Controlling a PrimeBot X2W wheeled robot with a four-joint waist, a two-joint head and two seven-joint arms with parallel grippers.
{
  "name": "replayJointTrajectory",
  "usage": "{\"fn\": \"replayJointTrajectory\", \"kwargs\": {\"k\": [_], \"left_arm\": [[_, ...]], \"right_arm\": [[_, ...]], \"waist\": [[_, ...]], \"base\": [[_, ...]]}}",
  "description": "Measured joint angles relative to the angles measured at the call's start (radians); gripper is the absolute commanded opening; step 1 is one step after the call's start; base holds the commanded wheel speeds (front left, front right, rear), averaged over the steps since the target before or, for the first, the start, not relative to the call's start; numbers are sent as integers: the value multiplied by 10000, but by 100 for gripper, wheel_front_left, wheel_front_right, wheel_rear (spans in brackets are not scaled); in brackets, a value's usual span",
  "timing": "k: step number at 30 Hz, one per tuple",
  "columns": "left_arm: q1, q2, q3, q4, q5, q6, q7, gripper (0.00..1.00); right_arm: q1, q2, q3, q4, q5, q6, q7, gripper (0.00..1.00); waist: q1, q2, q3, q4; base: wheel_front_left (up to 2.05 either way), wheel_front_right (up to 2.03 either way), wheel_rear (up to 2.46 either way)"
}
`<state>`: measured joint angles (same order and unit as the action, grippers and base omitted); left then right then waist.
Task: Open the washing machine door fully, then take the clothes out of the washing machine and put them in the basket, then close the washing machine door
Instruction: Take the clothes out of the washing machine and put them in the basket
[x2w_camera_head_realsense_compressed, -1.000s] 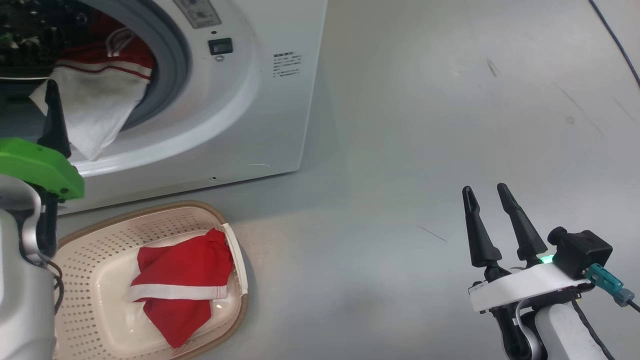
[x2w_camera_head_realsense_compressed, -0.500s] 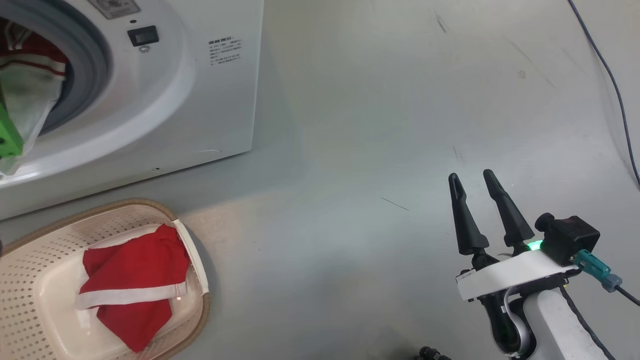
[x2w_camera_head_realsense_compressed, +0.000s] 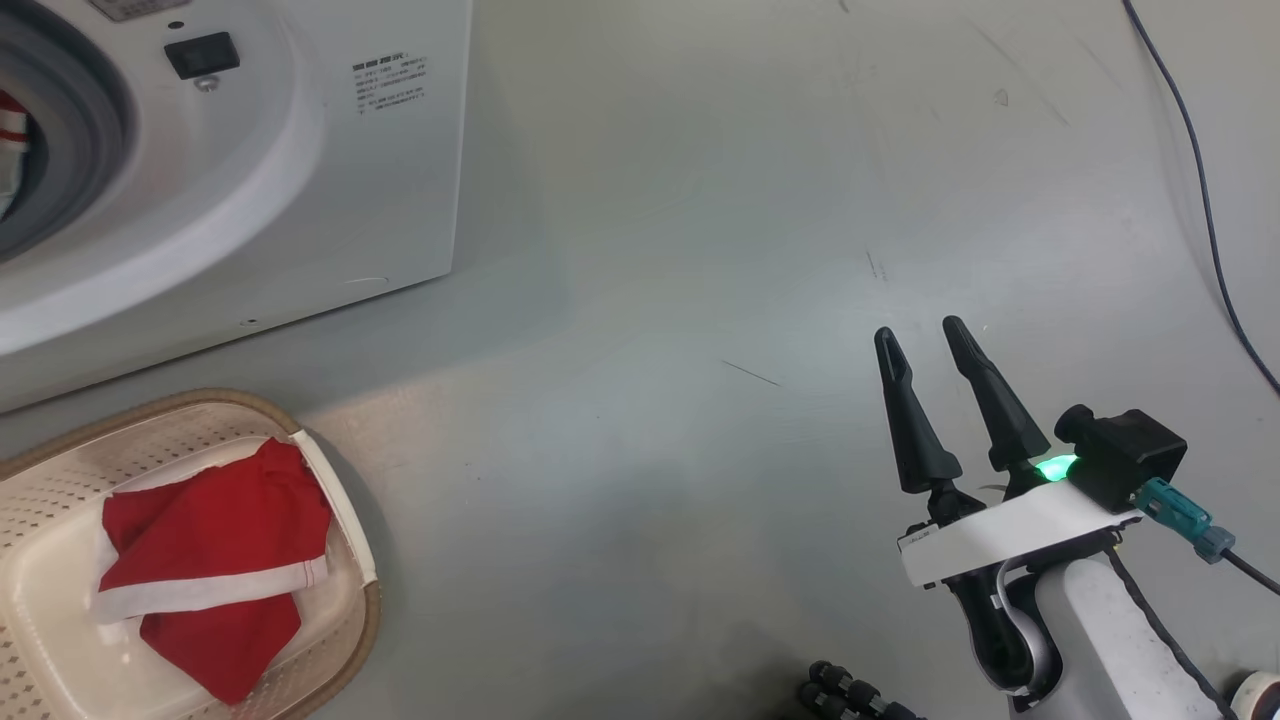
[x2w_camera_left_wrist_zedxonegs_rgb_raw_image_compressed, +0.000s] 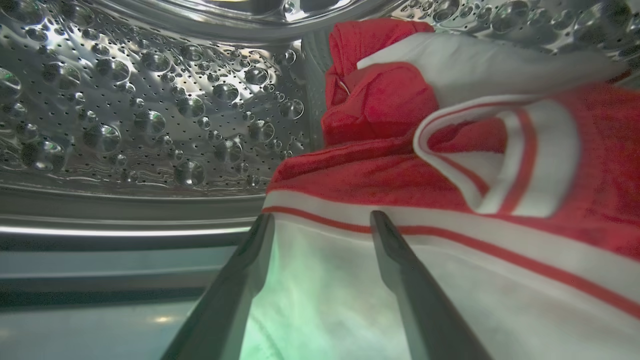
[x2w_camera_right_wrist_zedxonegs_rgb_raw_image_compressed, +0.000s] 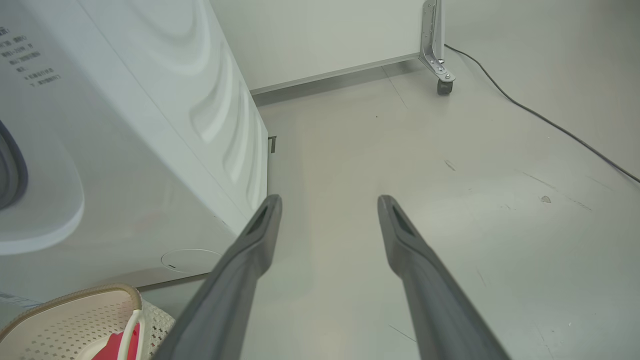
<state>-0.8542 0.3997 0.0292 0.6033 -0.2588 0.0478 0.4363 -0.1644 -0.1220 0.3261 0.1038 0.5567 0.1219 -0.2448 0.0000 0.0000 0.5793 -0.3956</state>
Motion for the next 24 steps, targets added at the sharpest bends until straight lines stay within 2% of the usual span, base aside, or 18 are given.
{"fn": "replayJointTrajectory", "kwargs": {"k": [19, 20, 21, 24], "left_arm": [[-763, 31, -117, 1070, 56, 161, 598, 100], [-797, 31, -142, 1112, 56, 125, 637, 55], [-833, 31, -176, 1149, 56, 69, 637, 0], [-880, 15, -318, 1283, 56, -19, 635, 0]], "right_arm": [[-166, -12, 52, 81, 50, 0, -71, 100], [-172, -12, 52, 81, 50, 0, -71, 100], [-178, -12, 52, 81, 50, 0, -71, 100], [-220, -12, 52, 81, 48, 0, -71, 100]], "waist": [[0, 0, 164, -148], [0, 0, 160, -148], [0, 0, 156, -148], [0, 0, 129, -139]], "base": [[0, 0, 0], [0, 0, 0], [0, 0, 0], [0, 0, 0]]}}
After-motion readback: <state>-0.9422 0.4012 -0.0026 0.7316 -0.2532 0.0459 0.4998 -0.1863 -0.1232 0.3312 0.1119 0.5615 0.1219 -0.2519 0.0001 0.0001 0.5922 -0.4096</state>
